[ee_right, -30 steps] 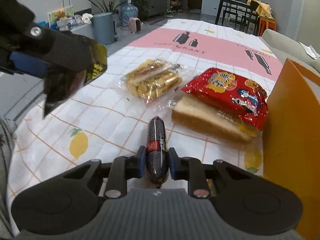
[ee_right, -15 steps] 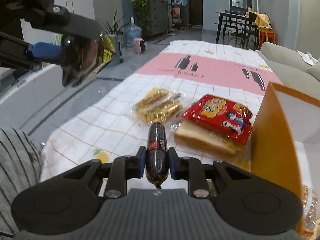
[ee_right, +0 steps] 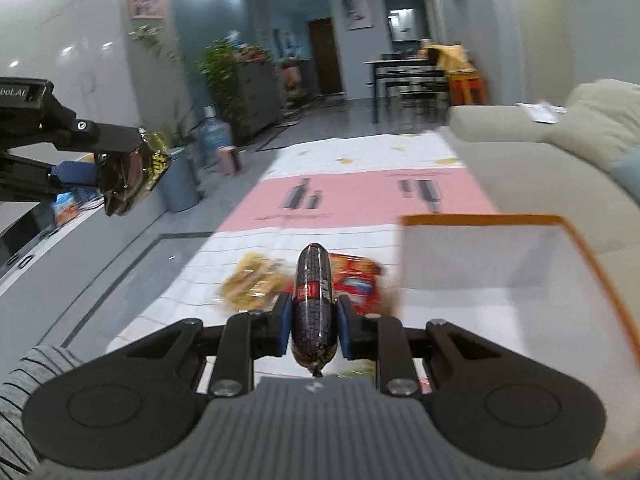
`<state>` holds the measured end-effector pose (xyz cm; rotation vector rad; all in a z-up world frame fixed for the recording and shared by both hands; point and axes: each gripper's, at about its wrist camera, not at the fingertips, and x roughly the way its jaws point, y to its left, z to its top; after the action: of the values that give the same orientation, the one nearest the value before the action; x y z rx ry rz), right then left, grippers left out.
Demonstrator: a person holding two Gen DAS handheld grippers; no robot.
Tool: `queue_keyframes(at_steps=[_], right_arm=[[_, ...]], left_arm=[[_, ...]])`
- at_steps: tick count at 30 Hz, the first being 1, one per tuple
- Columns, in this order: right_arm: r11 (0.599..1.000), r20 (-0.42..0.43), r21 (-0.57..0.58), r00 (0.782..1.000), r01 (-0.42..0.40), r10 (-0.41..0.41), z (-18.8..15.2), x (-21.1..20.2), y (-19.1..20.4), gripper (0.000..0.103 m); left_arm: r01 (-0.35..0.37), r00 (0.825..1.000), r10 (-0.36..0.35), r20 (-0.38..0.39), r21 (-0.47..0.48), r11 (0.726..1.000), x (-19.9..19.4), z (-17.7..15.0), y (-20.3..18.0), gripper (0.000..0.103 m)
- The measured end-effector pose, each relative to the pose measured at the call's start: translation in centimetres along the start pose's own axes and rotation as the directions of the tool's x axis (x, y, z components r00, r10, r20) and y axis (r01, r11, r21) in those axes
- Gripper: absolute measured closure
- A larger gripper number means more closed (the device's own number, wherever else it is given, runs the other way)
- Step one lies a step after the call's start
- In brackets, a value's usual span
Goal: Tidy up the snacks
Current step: 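Carry both items over the box and open the left gripper to drop seaweed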
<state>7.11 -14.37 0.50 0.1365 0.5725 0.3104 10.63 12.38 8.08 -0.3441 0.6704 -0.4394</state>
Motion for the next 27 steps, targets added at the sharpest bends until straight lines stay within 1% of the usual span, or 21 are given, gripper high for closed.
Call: queue_keyframes(at_steps=[3,5,8,11,16,20,22,24,25,27], right_arm=[[0.995,-0.011,0.063,0.997,0.078,-0.078,-0.5,-1.3,-3.1,0.082],[0.984,-0.015,0.117,0.991,0.135,-0.134,-0.7,-2.0,-5.3,0.082],[0.957,-0.005,0.220,0.981,0.191,-0.195,-0.5,-3.4,-8.5,0.082],[0.935,0.017,0.270,0.970,0.230,-0.243,-0.5,-4.7,-10.7,0.082],[0.918,0.071,0.314,0.958,0.244,-0.279,-0.6,-6.3,-12.9,0.082],[0.910,0.096,0.367,0.966,0.191,-0.241,-0.7,-7.0,-13.9,0.082],[0.910,0.119,0.376,0.965,0.175,-0.235,-0.6,-7.3,-14.0,0.082],[0.907,0.140,0.388,0.962,0.166,-0.236,-0.5,-7.7,-14.3,0.082],[0.906,0.149,0.390,0.960,0.162,-0.236,-0.6,-7.8,-14.5,0.082],[0.902,0.152,0.399,0.958,0.165,-0.242,-0.9,-7.8,-14.8,0.082]], left_arm=[[0.026,0.998,-0.024,-0.057,0.039,0.999,2.3,-0.2,-2.2,0.055],[0.054,0.994,-0.048,-0.097,0.065,0.996,3.9,-0.3,-3.8,0.055],[0.096,0.984,-0.080,-0.158,0.098,0.991,6.8,-0.8,-6.3,0.055],[0.112,0.971,-0.078,-0.226,0.142,0.984,9.7,-1.7,-8.7,0.055],[0.131,0.937,-0.056,-0.346,0.197,0.972,15.0,-4.1,-12.0,0.055],[0.134,0.906,-0.030,-0.422,0.219,0.967,18.9,-6.4,-13.9,0.055],[0.137,0.889,-0.024,-0.457,0.216,0.967,20.6,-7.5,-14.6,0.055],[0.153,0.876,-0.034,-0.481,0.210,0.965,21.8,-8.3,-15.1,0.055],[0.160,0.872,-0.037,-0.487,0.212,0.964,22.3,-8.7,-15.5,0.055],[0.161,0.873,-0.032,-0.488,0.226,0.961,23.1,-9.3,-16.2,0.054]])
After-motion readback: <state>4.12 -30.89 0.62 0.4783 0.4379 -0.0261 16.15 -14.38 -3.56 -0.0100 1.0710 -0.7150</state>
